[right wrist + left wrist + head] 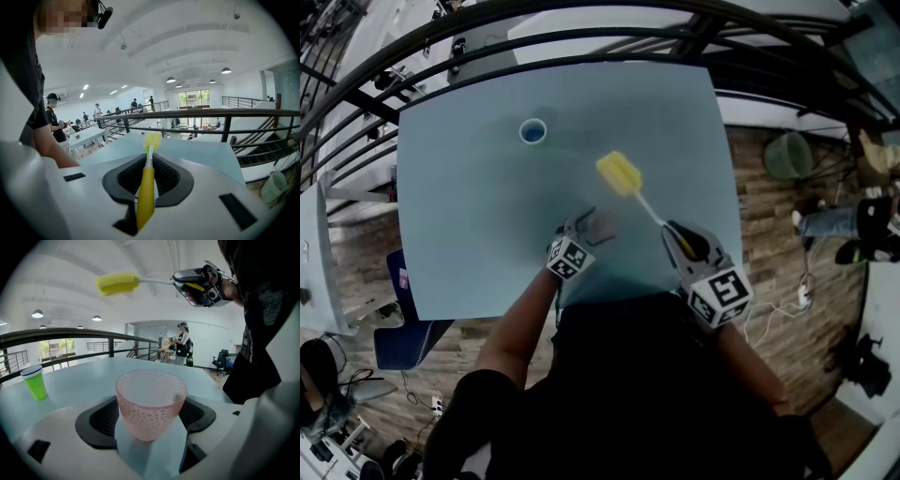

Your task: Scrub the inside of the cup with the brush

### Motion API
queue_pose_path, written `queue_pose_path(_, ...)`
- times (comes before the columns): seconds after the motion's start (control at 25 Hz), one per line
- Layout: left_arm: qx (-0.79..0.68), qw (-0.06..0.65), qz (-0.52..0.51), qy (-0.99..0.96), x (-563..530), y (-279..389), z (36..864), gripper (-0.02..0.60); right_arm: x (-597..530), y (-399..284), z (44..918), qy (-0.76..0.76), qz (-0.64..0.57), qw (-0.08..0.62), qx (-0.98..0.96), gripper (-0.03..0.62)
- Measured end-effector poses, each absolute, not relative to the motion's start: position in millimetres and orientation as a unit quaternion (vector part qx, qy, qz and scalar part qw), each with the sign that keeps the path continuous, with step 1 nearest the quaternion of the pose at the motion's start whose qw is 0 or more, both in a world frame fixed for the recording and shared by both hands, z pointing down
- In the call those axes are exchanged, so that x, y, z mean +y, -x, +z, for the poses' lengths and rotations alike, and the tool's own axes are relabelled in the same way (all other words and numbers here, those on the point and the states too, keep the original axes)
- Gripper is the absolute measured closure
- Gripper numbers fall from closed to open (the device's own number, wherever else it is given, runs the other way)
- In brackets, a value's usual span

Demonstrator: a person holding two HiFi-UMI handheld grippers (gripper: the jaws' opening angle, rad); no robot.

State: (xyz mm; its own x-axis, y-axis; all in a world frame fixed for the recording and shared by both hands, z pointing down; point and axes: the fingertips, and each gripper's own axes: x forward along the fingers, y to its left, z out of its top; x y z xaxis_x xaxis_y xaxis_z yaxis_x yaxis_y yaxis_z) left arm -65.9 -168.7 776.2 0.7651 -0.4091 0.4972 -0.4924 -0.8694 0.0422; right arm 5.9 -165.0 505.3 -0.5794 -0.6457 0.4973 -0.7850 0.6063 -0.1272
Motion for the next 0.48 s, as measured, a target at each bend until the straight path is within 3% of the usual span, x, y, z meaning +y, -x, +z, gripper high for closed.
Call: queue_pose_path(0.48, -0.244, 0.096, 0.276, -0.925, -172.9, 61.9, 797.4, 0.210, -165.9, -14.1, 511.3, -0.412, 0.178, 0.203, -0.870, 0.549)
